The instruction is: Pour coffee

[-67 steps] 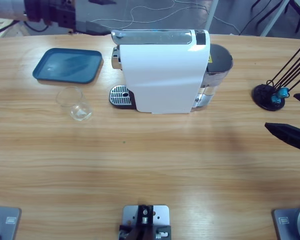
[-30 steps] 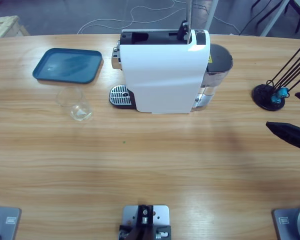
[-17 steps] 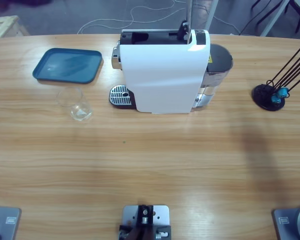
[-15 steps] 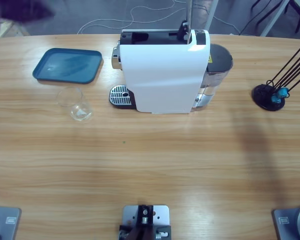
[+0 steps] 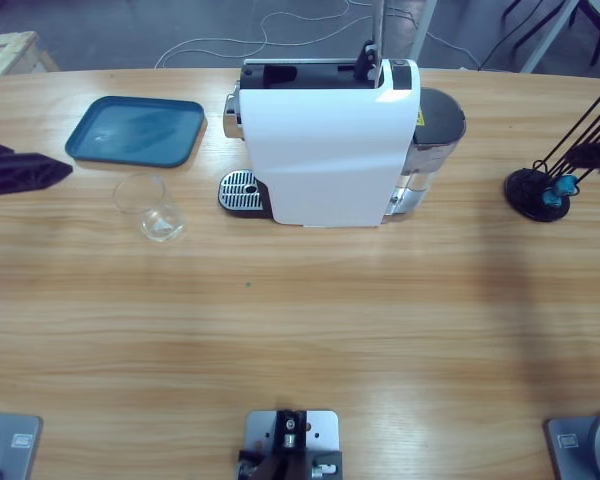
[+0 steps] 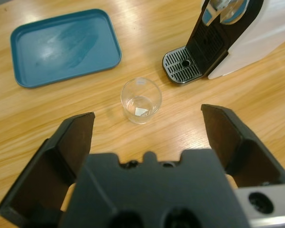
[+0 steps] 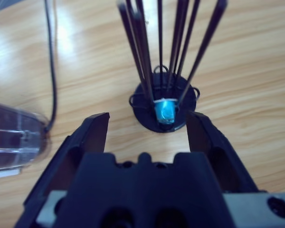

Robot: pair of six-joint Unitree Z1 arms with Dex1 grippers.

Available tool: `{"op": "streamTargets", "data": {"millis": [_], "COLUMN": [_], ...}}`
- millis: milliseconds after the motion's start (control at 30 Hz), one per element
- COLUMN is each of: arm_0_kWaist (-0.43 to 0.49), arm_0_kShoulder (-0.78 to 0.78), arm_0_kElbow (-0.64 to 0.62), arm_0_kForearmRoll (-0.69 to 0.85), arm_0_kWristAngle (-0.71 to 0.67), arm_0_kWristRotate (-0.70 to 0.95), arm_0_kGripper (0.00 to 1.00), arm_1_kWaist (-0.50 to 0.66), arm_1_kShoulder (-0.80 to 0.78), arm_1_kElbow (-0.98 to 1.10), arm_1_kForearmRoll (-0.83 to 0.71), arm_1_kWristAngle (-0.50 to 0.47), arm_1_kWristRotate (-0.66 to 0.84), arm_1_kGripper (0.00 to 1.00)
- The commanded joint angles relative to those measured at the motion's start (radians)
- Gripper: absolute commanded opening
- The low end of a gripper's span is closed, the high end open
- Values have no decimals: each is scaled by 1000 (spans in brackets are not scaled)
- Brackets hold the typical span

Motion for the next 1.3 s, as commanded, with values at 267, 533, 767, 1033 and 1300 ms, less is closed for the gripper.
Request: {"op": "streamTargets", "data": {"millis": [267, 533, 767, 1033, 1300], "arm_0_kWaist": [50, 71, 77, 78, 98], "arm_0_kShoulder": [-17, -14, -11, -3, 1], "arm_0_kElbow": [81, 96, 104, 104, 105], "arm_0_kForearmRoll": [-73, -92, -102, -117, -122], "arm_0_kWristAngle": [14, 14, 14, 14, 14], "arm_0_kWristRotate": [30, 38, 44, 53, 74], "arm_0_kGripper": [968, 968, 968, 968, 968], "arm_1_kWaist": [5, 5, 3, -6, -6], "arm_1_kShoulder": [114, 186, 203, 232, 272], "arm_1_kElbow": [157, 150, 152, 151, 149], "arm_1_kForearmRoll": [-204, -254, -260, -275, -299], "arm_1_kWristAngle": [-43, -47, -81, -90, -91], "arm_1_kWristRotate": [30, 30, 30, 34, 34], "arm_1_kGripper": [674, 674, 656, 296, 225]}}
